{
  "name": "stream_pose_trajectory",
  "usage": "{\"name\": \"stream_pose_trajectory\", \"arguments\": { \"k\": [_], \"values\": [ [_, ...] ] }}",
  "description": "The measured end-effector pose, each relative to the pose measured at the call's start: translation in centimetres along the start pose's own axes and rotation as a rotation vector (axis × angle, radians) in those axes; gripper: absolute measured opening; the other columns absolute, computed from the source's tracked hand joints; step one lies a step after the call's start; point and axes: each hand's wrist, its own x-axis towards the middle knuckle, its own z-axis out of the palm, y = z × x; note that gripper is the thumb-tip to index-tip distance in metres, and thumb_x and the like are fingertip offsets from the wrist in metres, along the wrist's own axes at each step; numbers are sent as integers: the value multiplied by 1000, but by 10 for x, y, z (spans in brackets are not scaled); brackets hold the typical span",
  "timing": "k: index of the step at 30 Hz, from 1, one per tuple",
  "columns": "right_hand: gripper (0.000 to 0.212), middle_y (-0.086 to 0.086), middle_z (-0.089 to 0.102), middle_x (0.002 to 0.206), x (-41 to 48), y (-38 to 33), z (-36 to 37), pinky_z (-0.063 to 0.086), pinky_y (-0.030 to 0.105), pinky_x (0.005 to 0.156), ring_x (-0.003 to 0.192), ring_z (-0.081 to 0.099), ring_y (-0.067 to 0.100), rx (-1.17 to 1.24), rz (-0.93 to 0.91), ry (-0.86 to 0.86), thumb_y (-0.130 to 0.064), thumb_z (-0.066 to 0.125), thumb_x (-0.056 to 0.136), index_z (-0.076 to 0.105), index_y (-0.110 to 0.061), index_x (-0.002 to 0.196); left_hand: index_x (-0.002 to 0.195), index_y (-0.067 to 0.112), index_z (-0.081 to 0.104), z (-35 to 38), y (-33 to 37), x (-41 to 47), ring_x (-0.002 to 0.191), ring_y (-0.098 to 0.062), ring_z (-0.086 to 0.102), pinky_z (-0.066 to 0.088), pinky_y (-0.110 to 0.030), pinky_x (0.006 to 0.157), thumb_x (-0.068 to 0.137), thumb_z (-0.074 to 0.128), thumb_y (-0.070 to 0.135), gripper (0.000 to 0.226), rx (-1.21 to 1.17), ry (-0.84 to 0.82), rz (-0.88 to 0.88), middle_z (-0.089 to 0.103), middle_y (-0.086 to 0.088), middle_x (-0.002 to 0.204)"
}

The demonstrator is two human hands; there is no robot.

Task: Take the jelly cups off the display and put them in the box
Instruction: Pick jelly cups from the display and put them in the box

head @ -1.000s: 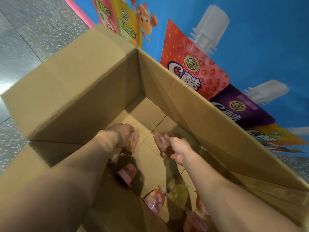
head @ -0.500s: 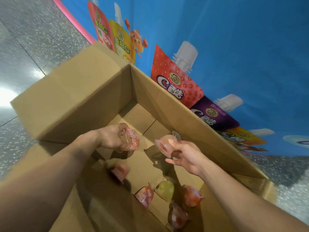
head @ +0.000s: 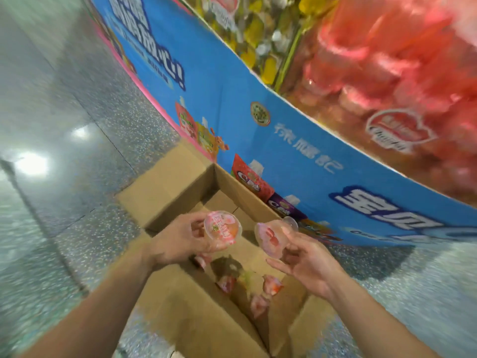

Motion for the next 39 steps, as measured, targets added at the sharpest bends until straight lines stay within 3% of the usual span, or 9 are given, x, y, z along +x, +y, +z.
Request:
{"name": "stream_pose_trajectory", "arguments": {
  "k": [3, 6, 11, 14, 23, 28, 32, 35, 39],
  "values": [
    [55, 10, 75, 97, -79, -42, 19, 56, 49, 83, 97, 71, 30, 64, -52, 18, -27, 67, 81, 59, -6, 132, 126, 20, 66, 12, 75, -47, 110, -23, 67, 56, -42, 91, 67, 89, 21, 63, 3, 14, 53, 73, -6, 117],
    [46, 14, 74, 109, -161, -85, 32, 60, 48, 81, 90, 74, 29, 98, -126, 23, -26, 62, 90, 60, -8, 133, 122, 21, 67, 29, 156, -95, 106, -16, 68, 56, -30, 90, 62, 89, 28, 65, 22, 21, 106, 74, -2, 115],
    [40, 18, 73, 109, -295, -151, 47, 59, 50, 87, 95, 70, 33, 183, -261, 44, -28, 58, 93, 62, -11, 129, 122, 16, 68, 66, 287, -167, 103, -20, 69, 58, -45, 87, 74, 85, 5, 52, 57, -77, 171, 73, -10, 114],
    [34, 22, 70, 118, -375, -182, 41, 62, 47, 81, 108, 67, 38, 244, -317, 62, -27, 57, 97, 62, -14, 129, 120, 17, 68, 94, 353, -206, 105, -21, 70, 59, -39, 87, 75, 85, 9, 49, 115, -135, 193, 74, -5, 112],
    [47, 19, 73, 113, -519, -211, -21, 59, 47, 86, 103, 71, 36, 212, -465, 163, -35, 65, 81, 63, -13, 123, 122, 27, 67, 202, 453, -255, 112, -16, 67, 52, -31, 94, 60, 91, 41, 68, 256, -254, 270, 73, 3, 119],
    [49, 18, 74, 110, -565, -213, -98, 56, 51, 93, 100, 70, 35, 204, -472, 186, -38, 70, 77, 67, -13, 119, 115, 23, 68, 288, 478, -257, 106, -11, 69, 54, -22, 87, 76, 83, 12, 43, 331, -266, 302, 75, 7, 110],
    [39, 18, 75, 104, -582, -222, -173, 58, 49, 88, 88, 70, 32, 177, -471, 205, -31, 70, 82, 69, -11, 115, 125, 25, 67, 363, 489, -243, 115, -14, 66, 50, -42, 103, 74, 88, 28, 55, 372, -253, 342, 72, 5, 121],
    [25, 17, 75, 100, -590, -238, -233, 60, 45, 79, 81, 69, 30, 149, -459, 219, -23, 61, 98, 68, -10, 117, 126, 30, 65, 421, 495, -231, 115, -8, 64, 49, -39, 103, 73, 89, 34, 59, 400, -213, 365, 70, 12, 122],
    [27, 17, 76, 104, -606, -262, -303, 61, 43, 75, 82, 72, 29, 134, -465, 219, -24, 62, 96, 68, -10, 119, 122, 29, 64, 491, 502, -217, 107, -3, 67, 52, -24, 93, 70, 89, 22, 57, 329, -175, 361, 72, 16, 115]
  ]
}}
